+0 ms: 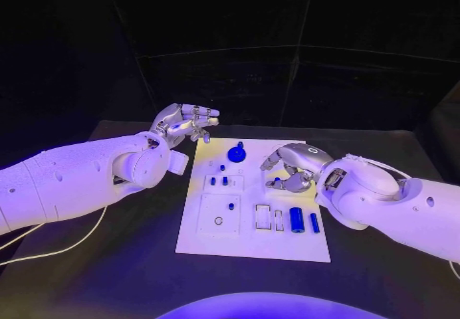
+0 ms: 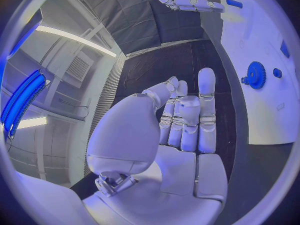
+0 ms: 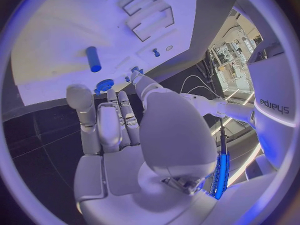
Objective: Assemble the parts on the task board
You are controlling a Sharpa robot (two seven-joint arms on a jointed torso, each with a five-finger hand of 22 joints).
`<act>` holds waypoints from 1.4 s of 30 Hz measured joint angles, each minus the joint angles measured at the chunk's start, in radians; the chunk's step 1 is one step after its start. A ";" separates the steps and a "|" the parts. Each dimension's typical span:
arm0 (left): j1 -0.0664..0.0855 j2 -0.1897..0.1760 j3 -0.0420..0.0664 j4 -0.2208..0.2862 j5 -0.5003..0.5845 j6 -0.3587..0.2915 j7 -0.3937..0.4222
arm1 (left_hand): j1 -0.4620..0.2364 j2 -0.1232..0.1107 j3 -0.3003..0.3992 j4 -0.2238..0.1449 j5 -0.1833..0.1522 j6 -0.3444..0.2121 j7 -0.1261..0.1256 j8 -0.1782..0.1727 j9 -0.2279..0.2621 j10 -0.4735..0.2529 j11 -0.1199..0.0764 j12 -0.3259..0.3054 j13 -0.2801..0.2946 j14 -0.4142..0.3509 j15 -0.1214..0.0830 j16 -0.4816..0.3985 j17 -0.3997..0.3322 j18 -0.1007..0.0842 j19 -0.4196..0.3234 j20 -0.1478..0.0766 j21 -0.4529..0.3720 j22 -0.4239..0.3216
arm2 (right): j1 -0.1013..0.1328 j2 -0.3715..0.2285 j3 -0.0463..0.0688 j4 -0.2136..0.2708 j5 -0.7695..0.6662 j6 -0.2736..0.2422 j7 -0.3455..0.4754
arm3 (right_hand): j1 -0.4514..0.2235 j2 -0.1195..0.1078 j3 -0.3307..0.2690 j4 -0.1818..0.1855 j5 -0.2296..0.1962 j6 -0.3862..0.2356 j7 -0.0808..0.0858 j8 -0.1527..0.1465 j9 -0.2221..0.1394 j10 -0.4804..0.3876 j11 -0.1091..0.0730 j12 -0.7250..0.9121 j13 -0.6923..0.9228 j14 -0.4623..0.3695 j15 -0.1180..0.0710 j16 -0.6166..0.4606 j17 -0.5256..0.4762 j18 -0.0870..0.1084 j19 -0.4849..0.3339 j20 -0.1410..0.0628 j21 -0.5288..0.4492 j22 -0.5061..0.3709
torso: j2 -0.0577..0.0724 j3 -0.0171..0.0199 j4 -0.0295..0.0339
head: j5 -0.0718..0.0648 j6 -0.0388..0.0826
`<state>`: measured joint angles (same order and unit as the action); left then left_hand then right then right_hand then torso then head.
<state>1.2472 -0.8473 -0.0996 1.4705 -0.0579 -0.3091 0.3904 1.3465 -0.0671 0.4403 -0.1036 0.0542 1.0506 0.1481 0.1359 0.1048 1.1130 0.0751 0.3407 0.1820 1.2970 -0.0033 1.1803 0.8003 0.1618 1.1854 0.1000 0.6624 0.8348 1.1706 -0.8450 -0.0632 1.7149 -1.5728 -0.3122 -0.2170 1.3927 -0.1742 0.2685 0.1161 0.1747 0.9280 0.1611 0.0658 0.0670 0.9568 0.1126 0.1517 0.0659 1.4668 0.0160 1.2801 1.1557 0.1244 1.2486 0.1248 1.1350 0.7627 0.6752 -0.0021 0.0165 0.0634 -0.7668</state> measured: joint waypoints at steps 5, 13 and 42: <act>0.000 0.001 -0.001 -0.001 0.000 0.003 -0.002 | 0.000 0.000 0.000 0.000 0.000 0.000 0.000 0.000 0.000 0.000 0.000 0.000 0.000 0.000 0.000 0.000 -0.001 0.000 0.000 0.000 0.000 0.000 | 0.011 -0.009 0.001 -0.031 0.019 0.024 -0.012 | 0.014 0.014 -0.062 0.005 0.000 -0.008 -0.005 0.000 0.000 -0.028 0.003 0.009 0.000 -0.004 0.004 -0.005 -0.010 0.000 0.000 0.000 -0.011 -0.012 | 0.000 0.0004 0.0000 | -0.003 0.003; 0.000 0.002 -0.001 -0.002 0.000 0.006 -0.003 | 0.000 0.000 0.000 0.000 0.000 0.000 0.000 0.000 0.000 0.000 0.000 0.000 0.000 0.000 0.000 0.000 -0.001 0.000 0.000 0.000 0.000 -0.001 | 0.014 -0.002 0.001 -0.062 0.018 0.083 -0.025 | 0.030 0.030 -0.105 0.011 0.003 -0.012 -0.009 0.000 0.001 -0.037 0.005 0.024 0.000 0.000 0.007 -0.005 -0.010 0.000 -0.004 0.004 -0.014 -0.016 | 0.000 -0.0001 0.0000 | -0.005 0.004; 0.000 0.004 -0.002 -0.007 0.000 0.009 -0.005 | 0.000 0.000 0.000 0.000 0.000 0.000 0.000 0.000 -0.001 0.000 0.000 0.000 0.000 0.000 0.000 0.000 0.000 0.000 0.000 0.000 0.000 -0.001 | 0.015 0.051 0.001 -0.101 -0.019 0.205 -0.037 | 0.118 0.117 -0.027 0.003 -0.001 0.118 -0.019 0.039 0.011 0.198 -0.043 0.082 0.002 -0.004 -0.022 0.011 0.009 0.000 0.040 -0.032 0.022 0.048 | 0.000 0.0003 -0.0004 | -0.002 -0.007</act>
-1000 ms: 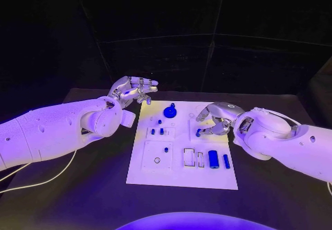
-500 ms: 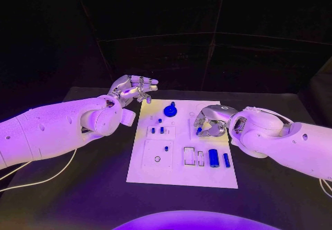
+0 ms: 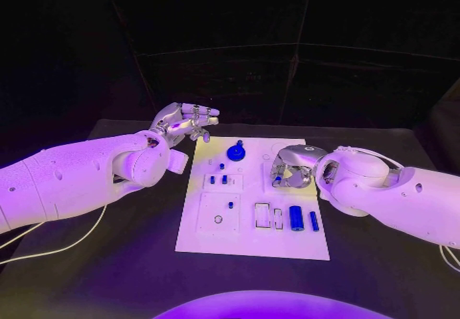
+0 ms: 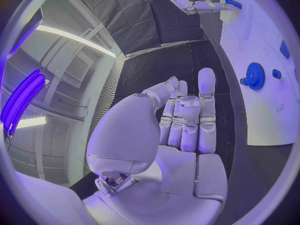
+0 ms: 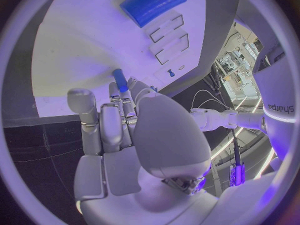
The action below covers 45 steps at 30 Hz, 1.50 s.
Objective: Assemble the parts on the task board
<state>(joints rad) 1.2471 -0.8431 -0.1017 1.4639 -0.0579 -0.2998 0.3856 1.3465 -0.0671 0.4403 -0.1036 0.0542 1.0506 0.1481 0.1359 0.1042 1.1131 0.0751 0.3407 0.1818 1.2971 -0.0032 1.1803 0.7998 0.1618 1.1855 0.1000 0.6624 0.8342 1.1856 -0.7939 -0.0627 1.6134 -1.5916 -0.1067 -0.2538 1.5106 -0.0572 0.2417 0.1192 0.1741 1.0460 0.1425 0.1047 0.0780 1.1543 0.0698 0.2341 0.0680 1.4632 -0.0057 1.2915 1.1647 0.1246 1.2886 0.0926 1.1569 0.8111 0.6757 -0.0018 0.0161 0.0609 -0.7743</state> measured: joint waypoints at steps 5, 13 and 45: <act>0.000 0.000 0.000 -0.001 0.000 0.001 -0.001 | 0.000 0.000 0.000 0.000 0.000 0.000 0.000 0.000 0.000 0.000 0.000 0.000 0.000 0.000 0.000 0.000 0.000 0.000 0.000 0.000 0.000 0.000 | 0.000 0.005 0.000 -0.007 -0.012 0.000 -0.006 | 0.000 0.000 0.016 0.001 -0.005 0.000 0.000 0.000 -0.003 0.000 0.000 -0.014 0.001 0.000 0.000 0.000 -0.001 0.000 0.000 0.000 0.000 0.000 | 0.000 0.0003 -0.0001 | 0.000 -0.001; 0.000 0.001 -0.001 -0.002 0.000 0.002 -0.002 | 0.000 0.000 0.000 0.000 0.000 0.000 0.000 0.004 0.000 -0.004 0.004 0.007 0.002 -0.004 0.004 -0.004 -0.002 0.000 0.000 0.000 0.000 -0.001 | 0.000 0.011 0.000 -0.011 -0.026 0.000 -0.009 | -0.007 -0.026 0.035 0.002 -0.005 -0.009 0.009 -0.014 -0.010 -0.006 0.006 -0.046 -0.002 0.000 0.000 0.000 -0.001 0.000 0.000 0.000 0.000 0.000 | 0.000 0.0003 -0.0001 | 0.000 -0.003; 0.000 -0.001 -0.001 -0.002 0.000 0.006 -0.006 | 0.000 0.000 0.000 0.000 0.000 0.000 0.000 0.004 0.000 -0.004 0.004 0.007 0.002 -0.003 0.004 -0.004 -0.002 0.000 0.000 0.000 0.000 0.000 | -0.003 0.009 -0.002 -0.008 -0.041 0.029 -0.009 | -0.009 -0.047 0.084 -0.010 -0.006 -0.040 0.006 -0.028 -0.008 0.000 0.008 -0.065 0.000 0.000 0.000 0.000 -0.003 0.000 0.004 0.004 0.001 0.000 | 0.000 -0.0003 0.0000 | -0.003 -0.007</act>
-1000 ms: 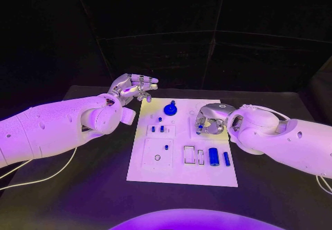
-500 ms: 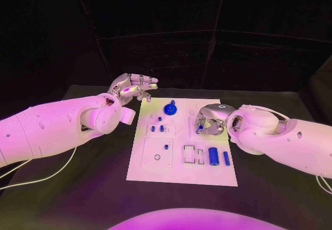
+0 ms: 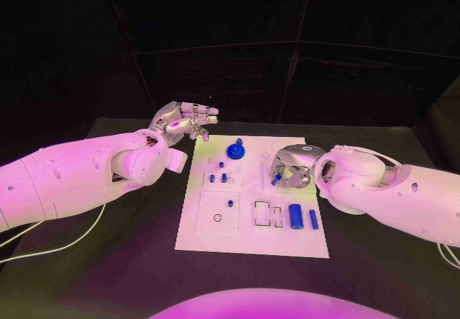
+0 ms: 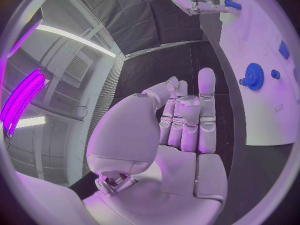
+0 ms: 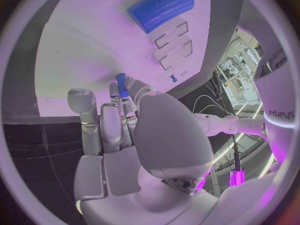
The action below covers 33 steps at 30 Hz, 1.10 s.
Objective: Assemble the parts on the task board
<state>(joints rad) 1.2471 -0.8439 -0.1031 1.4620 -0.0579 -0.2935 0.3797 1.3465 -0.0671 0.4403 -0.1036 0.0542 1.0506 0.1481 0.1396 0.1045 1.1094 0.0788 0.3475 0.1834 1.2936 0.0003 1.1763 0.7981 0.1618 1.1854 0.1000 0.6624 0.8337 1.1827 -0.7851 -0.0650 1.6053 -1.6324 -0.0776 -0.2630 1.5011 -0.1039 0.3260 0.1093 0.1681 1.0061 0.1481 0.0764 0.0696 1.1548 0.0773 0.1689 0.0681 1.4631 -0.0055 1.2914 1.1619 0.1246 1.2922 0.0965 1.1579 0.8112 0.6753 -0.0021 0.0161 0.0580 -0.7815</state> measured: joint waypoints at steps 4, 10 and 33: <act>0.000 0.000 0.000 0.000 0.000 0.000 0.000 | 0.000 0.000 0.000 0.000 0.000 0.000 0.000 0.000 0.000 0.000 0.000 0.000 0.000 0.000 0.000 0.000 0.000 0.000 0.000 0.000 0.000 0.000 | 0.000 -0.001 0.000 0.001 0.000 -0.002 0.000 | 0.009 -0.002 0.022 -0.014 -0.012 0.024 0.001 0.011 0.004 0.018 0.000 -0.001 0.002 0.000 0.000 0.001 0.000 0.000 0.000 0.000 0.008 0.008 | 0.000 0.0000 0.0001 | 0.000 0.000; 0.000 0.000 0.000 -0.001 0.000 0.001 -0.001 | 0.000 0.000 -0.003 0.003 0.000 0.000 0.000 0.000 -0.001 -0.004 -0.004 0.000 0.001 0.000 0.000 0.000 0.000 0.000 0.000 0.000 -0.004 0.000 | -0.001 -0.005 0.000 0.009 -0.001 -0.026 0.006 | 0.023 0.010 0.060 -0.043 -0.043 0.067 -0.005 0.033 0.009 0.052 -0.002 0.006 0.011 0.004 -0.004 0.011 0.008 0.000 0.012 -0.005 0.034 0.045 | 0.000 0.0000 0.0001 | -0.001 -0.001; 0.000 0.004 0.000 -0.005 0.000 0.002 -0.004 | 0.000 0.000 -0.003 0.003 0.000 0.000 0.000 0.000 -0.001 -0.004 -0.004 0.000 0.001 0.000 0.000 0.000 0.000 0.000 0.000 0.000 -0.004 -0.001 | 0.000 -0.063 0.002 0.174 0.060 -0.146 0.030 | 0.027 0.011 0.079 -0.054 -0.046 0.075 -0.006 0.040 0.008 0.055 0.001 0.003 0.016 0.000 -0.007 0.011 0.009 0.000 0.014 -0.007 0.038 0.056 | -0.001 -0.0004 -0.0005 | -0.002 0.010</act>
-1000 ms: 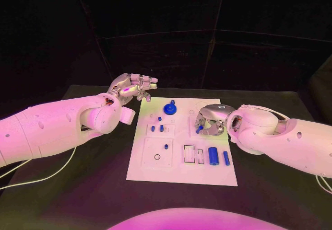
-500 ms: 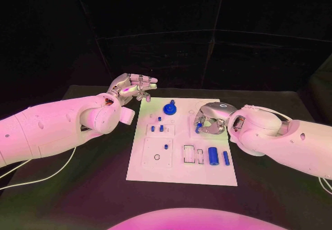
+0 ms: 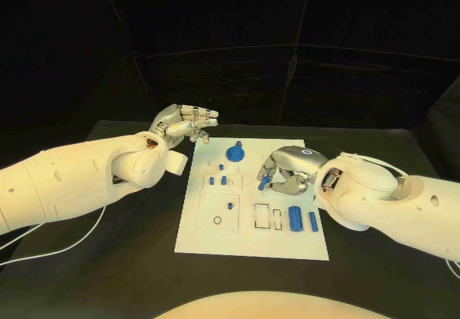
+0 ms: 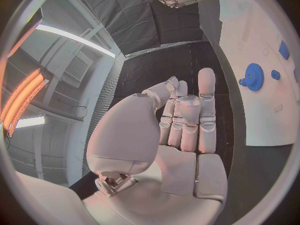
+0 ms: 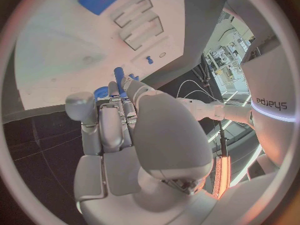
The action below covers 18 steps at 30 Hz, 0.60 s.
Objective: Assemble the parts on the task board
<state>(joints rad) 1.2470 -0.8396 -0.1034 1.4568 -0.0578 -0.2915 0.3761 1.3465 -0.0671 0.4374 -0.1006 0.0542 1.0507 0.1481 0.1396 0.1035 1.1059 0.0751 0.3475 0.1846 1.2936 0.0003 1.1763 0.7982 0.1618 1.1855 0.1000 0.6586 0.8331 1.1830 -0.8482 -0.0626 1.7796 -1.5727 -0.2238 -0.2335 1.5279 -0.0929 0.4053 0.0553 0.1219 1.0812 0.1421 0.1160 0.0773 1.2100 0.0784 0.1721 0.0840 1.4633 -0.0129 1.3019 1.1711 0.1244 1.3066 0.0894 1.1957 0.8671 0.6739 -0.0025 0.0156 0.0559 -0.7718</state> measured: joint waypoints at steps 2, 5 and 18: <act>0.000 0.002 0.000 -0.001 0.000 0.000 0.000 | 0.000 0.000 0.000 0.000 0.000 0.000 0.000 0.000 0.000 0.000 0.000 0.000 0.000 0.000 0.000 0.000 0.000 0.000 0.000 0.000 0.000 0.000 | 0.000 0.021 0.000 0.015 0.005 -0.003 0.004 | 0.000 0.000 0.004 0.001 0.000 0.000 0.000 -0.001 -0.001 0.000 0.000 -0.006 0.000 0.000 0.000 0.000 0.000 0.000 0.000 0.000 0.000 0.000 | 0.000 0.0002 0.0008 | 0.001 0.001; 0.000 0.005 0.000 -0.002 0.000 0.001 0.000 | 0.000 0.000 0.000 0.000 0.000 0.000 0.000 0.000 0.000 0.000 0.000 0.000 0.000 0.000 0.000 0.000 0.000 0.000 0.000 0.000 0.000 0.000 | 0.000 0.060 0.000 0.027 0.012 -0.005 0.013 | -0.005 0.004 0.008 -0.003 0.000 -0.005 0.002 -0.006 -0.003 0.000 0.000 -0.007 0.000 0.000 0.000 0.000 0.000 0.000 0.000 0.000 0.000 -0.001 | 0.001 0.0003 0.0029 | 0.007 0.000; 0.000 0.013 0.000 -0.003 0.000 0.002 -0.001 | 0.000 0.000 0.000 0.000 0.000 0.000 0.000 0.000 0.000 -0.001 0.001 0.005 0.001 0.000 0.000 0.000 -0.002 0.000 0.000 0.000 0.000 0.000 | -0.046 0.191 0.000 0.004 0.006 -0.010 0.055 | -0.010 0.001 0.018 -0.007 0.000 -0.010 0.004 -0.008 -0.005 0.005 -0.005 -0.012 0.000 0.000 0.000 0.000 0.000 0.000 0.000 0.000 0.000 -0.001 | 0.001 -0.0011 0.0042 | 0.031 -0.012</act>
<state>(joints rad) 1.2470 -0.8268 -0.1036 1.4535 -0.0578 -0.2895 0.3748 1.3465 -0.0671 0.4374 -0.1006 0.0542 1.0504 0.1483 0.1396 0.1034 1.1053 0.0757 0.3523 0.1856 1.2936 0.0003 1.1763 0.7959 0.1618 1.1855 0.1000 0.6586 0.8332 1.1370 -0.6575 -0.0630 1.7839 -1.5666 -0.2336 -0.1782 1.5176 -0.0921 0.4231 0.0482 0.1215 1.0711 0.1464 0.1082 0.0724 1.2152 0.0732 0.1605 0.0836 1.4633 -0.0128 1.3019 1.1709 0.1244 1.3066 0.0895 1.1957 0.8663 0.6750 -0.0035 0.0198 0.0871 -0.7836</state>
